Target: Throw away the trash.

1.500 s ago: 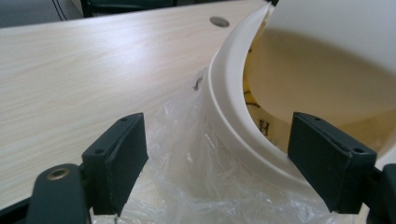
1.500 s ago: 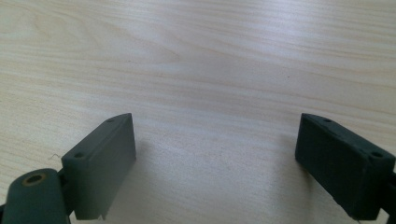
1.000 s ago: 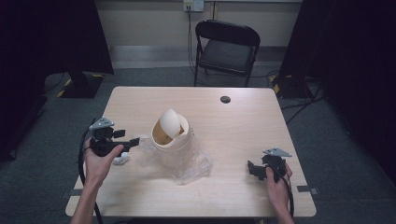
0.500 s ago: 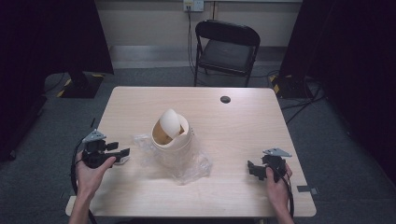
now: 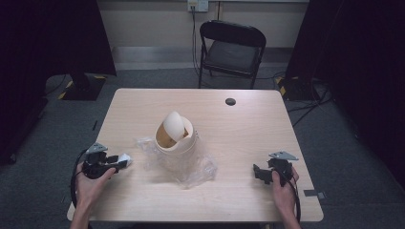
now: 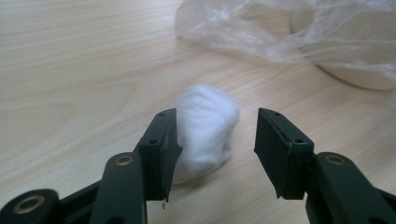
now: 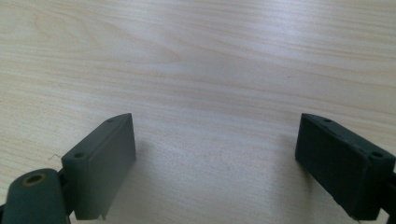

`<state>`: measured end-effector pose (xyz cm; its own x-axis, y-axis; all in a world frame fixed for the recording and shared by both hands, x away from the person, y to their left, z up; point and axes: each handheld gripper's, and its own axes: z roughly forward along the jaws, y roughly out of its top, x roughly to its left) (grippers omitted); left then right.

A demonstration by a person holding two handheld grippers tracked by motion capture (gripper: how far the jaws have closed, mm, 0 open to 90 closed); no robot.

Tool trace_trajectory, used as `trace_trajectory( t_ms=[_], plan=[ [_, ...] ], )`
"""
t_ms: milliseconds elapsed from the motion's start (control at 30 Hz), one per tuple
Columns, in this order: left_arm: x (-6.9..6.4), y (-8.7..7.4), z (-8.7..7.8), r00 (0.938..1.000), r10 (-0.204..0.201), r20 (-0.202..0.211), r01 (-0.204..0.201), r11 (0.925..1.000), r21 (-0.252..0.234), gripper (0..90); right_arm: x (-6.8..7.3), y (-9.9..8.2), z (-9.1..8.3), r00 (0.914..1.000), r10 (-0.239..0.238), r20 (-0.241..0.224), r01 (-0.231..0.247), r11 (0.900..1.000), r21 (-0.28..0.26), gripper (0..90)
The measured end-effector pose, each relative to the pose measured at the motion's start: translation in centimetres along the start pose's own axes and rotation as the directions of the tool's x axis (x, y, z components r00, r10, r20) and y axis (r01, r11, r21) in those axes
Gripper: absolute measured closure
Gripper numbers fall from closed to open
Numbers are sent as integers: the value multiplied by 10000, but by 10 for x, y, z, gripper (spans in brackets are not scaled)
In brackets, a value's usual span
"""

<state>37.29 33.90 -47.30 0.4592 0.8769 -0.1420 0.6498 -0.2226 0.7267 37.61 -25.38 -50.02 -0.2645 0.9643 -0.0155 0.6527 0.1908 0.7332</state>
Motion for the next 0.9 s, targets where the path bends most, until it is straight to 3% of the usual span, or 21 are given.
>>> trace_trajectory(
  t_ms=[133, 233, 500, 700, 767, 900],
  plan=[
    [-5, 2, 0, 9995, 286, -109, -286, 9996, -12, 531, 0, 0, 0, 10000, 2, 2, -2, 10000, -1, 113],
    [-8, 3, 7, 9975, 637, -305, -622, 9969, 474, 530, 0, 0, 0, 10000, 4, 5, -4, 10000, -1, 113],
    [-13, 1, 19, 9928, 1011, -648, -918, 9869, 1328, 457, 0, 0, 0, 10000, 2, 14, -2, 10000, -10, 113],
    [-9, 0, 22, 9935, 839, -768, -751, 9910, 1111, 444, 0, 0, 0, 10000, 0, 8, 0, 10000, -13, 114],
    [-9, 1, 22, 9899, 1037, -972, -920, 9888, 1179, 495, 0, 0, 0, 10000, 1, 6, -1, 10000, -11, 114],
    [-7, 1, 22, 9912, 769, -1075, -661, 9928, 1003, 564, 0, 0, 0, 10000, 9, 7, -9, 10000, -7, 114]
  ],
)
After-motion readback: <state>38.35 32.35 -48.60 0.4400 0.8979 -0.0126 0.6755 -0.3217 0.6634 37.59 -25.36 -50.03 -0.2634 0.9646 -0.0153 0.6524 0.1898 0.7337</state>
